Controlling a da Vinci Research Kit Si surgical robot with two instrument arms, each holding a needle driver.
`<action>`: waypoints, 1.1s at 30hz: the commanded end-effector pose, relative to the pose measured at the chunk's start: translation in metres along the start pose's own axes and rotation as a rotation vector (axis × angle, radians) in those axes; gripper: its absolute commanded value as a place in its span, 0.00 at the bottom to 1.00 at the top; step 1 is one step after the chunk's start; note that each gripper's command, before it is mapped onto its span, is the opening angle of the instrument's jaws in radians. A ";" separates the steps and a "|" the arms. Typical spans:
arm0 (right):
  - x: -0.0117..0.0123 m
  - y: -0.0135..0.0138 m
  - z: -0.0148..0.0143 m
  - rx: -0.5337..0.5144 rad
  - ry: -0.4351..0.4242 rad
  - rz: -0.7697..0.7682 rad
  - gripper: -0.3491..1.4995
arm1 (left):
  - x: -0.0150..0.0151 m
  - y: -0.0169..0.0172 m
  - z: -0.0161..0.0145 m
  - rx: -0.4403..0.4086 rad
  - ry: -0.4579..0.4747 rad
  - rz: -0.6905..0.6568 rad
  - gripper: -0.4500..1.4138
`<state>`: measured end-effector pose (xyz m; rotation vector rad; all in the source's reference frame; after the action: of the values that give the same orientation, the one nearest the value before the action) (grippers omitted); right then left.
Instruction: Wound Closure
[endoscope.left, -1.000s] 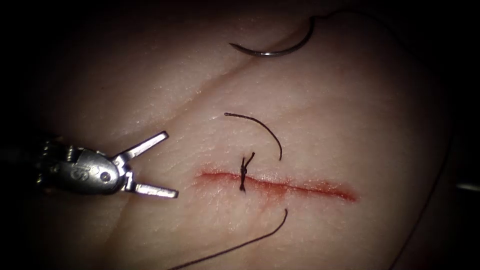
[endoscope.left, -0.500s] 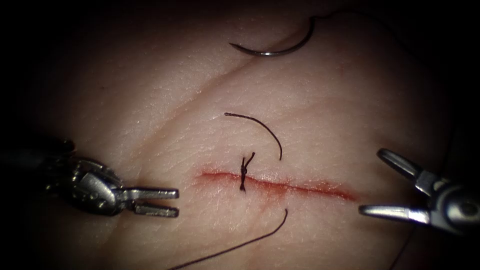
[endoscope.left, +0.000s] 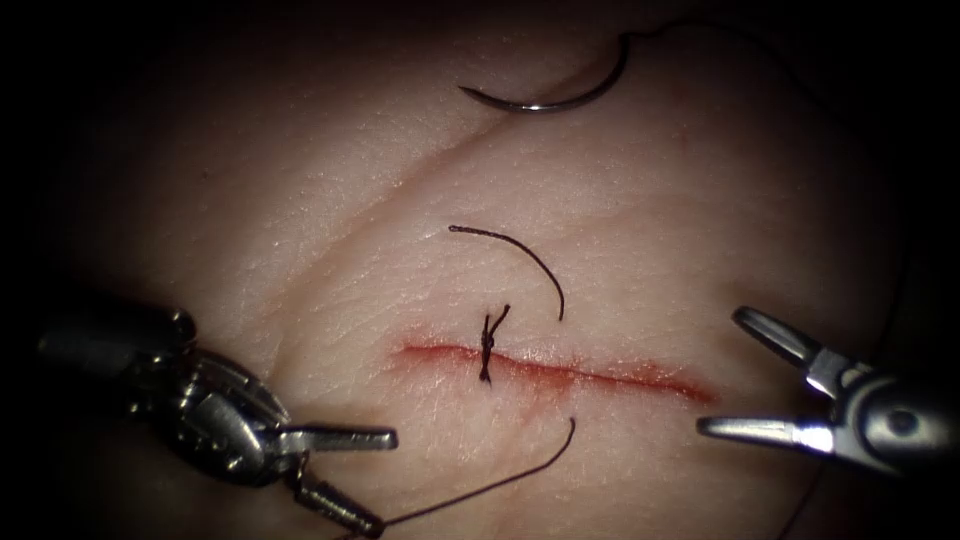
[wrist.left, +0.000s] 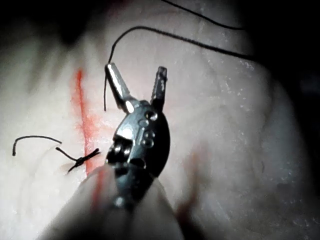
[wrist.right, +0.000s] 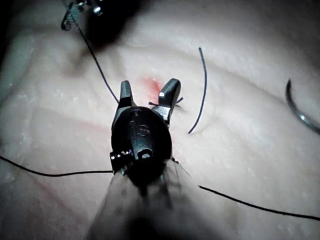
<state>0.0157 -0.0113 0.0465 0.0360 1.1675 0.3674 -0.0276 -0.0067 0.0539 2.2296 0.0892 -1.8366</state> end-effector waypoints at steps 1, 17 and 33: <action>-0.0007 -0.0006 0.0007 0.000 0.001 0.000 0.92 | -0.0004 0.0004 0.0007 -0.001 0.003 0.000 0.66; -0.0015 -0.0012 0.0009 -0.001 0.005 -0.009 0.91 | 0.0018 0.0005 0.0018 -0.029 0.037 0.069 0.59; -0.0019 -0.0021 0.0017 0.016 0.015 -0.019 0.88 | 0.0017 -0.0017 0.0014 -0.019 0.034 0.092 0.00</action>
<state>0.0165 -0.0131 0.0480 0.0344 1.1833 0.3425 -0.0283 -0.0053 0.0513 2.2134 0.0075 -1.7453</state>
